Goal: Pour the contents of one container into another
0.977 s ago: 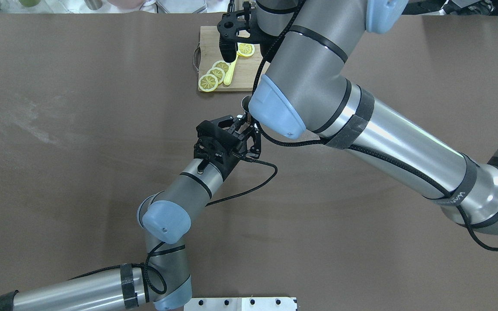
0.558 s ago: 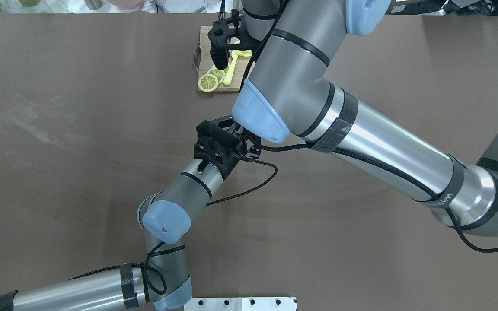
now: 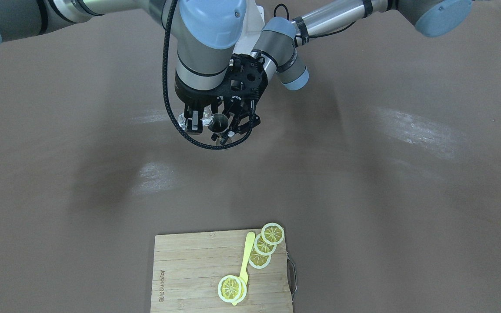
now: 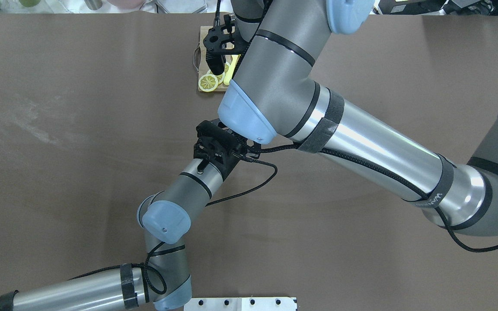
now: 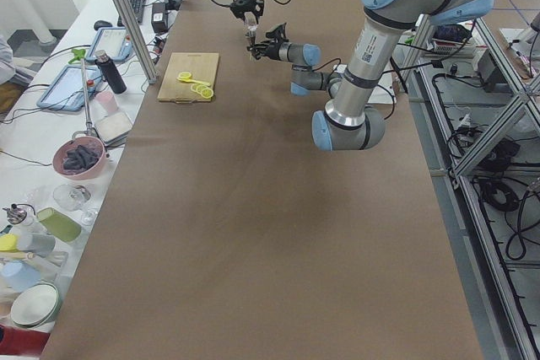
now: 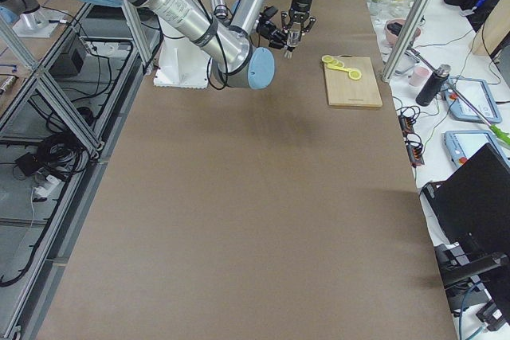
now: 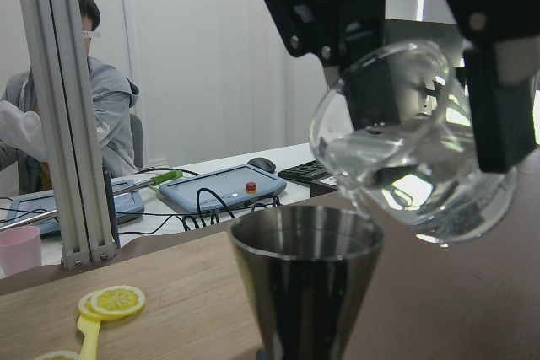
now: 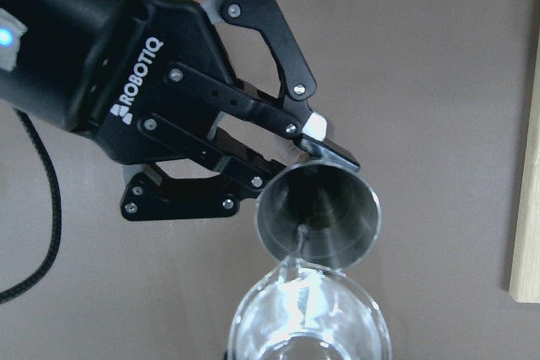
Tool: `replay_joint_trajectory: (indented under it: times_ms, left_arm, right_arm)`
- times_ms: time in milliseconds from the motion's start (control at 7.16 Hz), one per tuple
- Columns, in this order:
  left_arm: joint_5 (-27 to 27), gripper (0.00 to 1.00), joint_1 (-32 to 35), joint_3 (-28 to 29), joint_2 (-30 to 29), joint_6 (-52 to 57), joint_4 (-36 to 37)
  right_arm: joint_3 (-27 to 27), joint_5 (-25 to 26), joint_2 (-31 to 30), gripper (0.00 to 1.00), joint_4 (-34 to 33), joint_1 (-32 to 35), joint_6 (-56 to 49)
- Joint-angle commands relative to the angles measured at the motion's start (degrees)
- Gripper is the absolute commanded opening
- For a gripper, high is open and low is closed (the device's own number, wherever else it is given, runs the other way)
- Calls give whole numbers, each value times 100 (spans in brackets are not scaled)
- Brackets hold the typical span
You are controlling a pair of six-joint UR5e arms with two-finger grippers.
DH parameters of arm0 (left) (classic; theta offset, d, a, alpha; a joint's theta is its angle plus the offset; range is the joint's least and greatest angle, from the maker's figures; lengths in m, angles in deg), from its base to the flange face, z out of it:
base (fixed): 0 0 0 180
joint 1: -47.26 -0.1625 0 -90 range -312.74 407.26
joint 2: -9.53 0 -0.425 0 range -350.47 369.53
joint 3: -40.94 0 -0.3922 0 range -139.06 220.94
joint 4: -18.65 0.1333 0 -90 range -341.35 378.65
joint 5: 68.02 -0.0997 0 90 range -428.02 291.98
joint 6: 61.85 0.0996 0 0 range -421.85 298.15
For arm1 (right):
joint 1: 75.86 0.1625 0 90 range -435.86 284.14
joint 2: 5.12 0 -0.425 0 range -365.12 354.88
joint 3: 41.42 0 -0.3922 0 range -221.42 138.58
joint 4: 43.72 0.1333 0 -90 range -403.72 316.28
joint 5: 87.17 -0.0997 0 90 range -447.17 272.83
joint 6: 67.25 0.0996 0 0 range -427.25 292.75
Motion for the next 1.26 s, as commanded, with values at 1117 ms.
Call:
replay_joint_trajectory:
  times_ms: [1117]
  left_arm:
    - [2, 0, 0, 6, 6, 0, 0]
  right_arm:
    - [-524, 165, 331, 0, -290, -33, -380]
